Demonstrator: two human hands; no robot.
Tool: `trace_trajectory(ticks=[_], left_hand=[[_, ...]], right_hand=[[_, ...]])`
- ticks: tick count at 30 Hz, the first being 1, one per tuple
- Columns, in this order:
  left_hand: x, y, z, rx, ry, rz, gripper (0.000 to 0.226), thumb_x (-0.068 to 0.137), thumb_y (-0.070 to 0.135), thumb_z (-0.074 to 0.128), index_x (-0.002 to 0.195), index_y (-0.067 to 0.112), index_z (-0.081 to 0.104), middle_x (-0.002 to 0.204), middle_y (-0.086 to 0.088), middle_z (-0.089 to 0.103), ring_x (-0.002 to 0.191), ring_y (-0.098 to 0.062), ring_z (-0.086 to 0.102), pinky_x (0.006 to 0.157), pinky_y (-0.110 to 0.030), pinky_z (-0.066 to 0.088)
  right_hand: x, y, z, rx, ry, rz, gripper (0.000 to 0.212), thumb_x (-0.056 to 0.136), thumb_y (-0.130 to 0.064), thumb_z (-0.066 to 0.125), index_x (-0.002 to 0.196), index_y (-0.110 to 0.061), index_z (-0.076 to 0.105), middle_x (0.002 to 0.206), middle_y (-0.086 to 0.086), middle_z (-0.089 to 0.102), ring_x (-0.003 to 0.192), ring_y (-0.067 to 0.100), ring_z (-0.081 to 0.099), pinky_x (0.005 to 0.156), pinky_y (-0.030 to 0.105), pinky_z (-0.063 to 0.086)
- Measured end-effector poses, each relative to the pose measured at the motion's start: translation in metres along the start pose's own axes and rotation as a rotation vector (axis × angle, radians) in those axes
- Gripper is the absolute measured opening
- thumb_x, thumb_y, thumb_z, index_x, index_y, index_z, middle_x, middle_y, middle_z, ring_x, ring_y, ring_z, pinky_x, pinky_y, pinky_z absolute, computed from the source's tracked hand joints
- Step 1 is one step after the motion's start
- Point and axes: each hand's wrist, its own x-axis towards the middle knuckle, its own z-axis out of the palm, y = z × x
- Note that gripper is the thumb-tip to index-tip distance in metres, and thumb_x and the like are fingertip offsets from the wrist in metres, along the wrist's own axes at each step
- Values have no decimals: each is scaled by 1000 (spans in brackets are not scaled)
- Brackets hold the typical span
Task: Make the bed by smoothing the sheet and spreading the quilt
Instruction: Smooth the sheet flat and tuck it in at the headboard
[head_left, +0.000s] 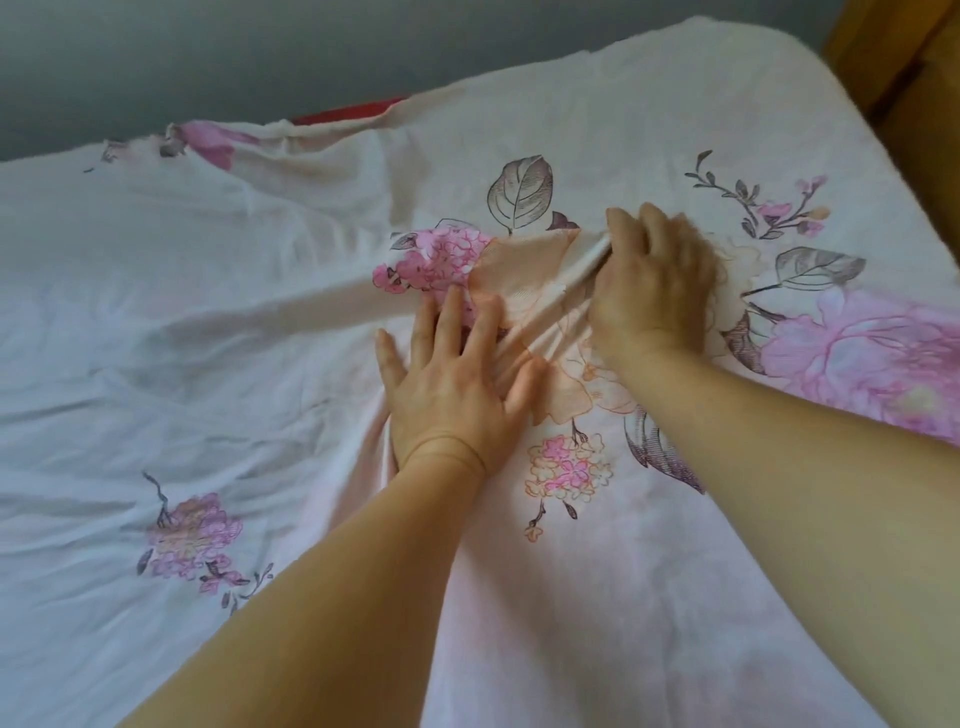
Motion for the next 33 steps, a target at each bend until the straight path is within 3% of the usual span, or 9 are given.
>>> trace_trajectory(ticks=[7, 14, 21, 30, 33], left_hand=[[25, 0, -6, 69, -116, 59, 79, 78, 71, 3, 149, 37, -5, 159, 4, -13, 147, -20, -14, 116, -56, -5], [51, -3, -4, 66, -50, 86, 81, 76, 74, 1, 149, 39, 0, 160, 4, -6, 147, -20, -9, 115, -57, -6], [49, -1, -5, 57, -24, 88, 81, 78, 74, 4, 150, 37, 6, 160, 1, 0, 148, -22, -4, 115, -58, -5], [66, 0, -8, 25, -47, 103, 85, 75, 77, 9, 150, 37, 2, 160, -2, -4, 148, -22, -7, 112, -56, -13], [80, 2, -11, 32, -112, 124, 85, 77, 79, 14, 148, 38, -8, 159, -3, -13, 146, -21, -16, 112, -55, -16]], right_hand=[[17, -5, 0, 6, -31, 29, 41, 97, -26, 31, 133, -17, 50, 147, 6, 40, 144, 27, 23, 115, 49, 9], [34, -9, -1, -11, -123, 19, 40, 99, -38, 32, 134, -25, 47, 153, 0, 32, 146, 23, 15, 115, 53, 4], [45, -13, 2, -38, -126, 35, 40, 96, -37, 35, 133, -27, 46, 154, -4, 30, 147, 21, 14, 114, 53, 7], [60, -16, 5, -87, -143, 25, 45, 95, -40, 37, 139, -31, 41, 156, -6, 26, 147, 20, 12, 114, 53, 6], [65, -15, 6, -102, -157, 18, 46, 93, -45, 34, 138, -36, 40, 156, -9, 25, 148, 20, 11, 114, 52, 5]])
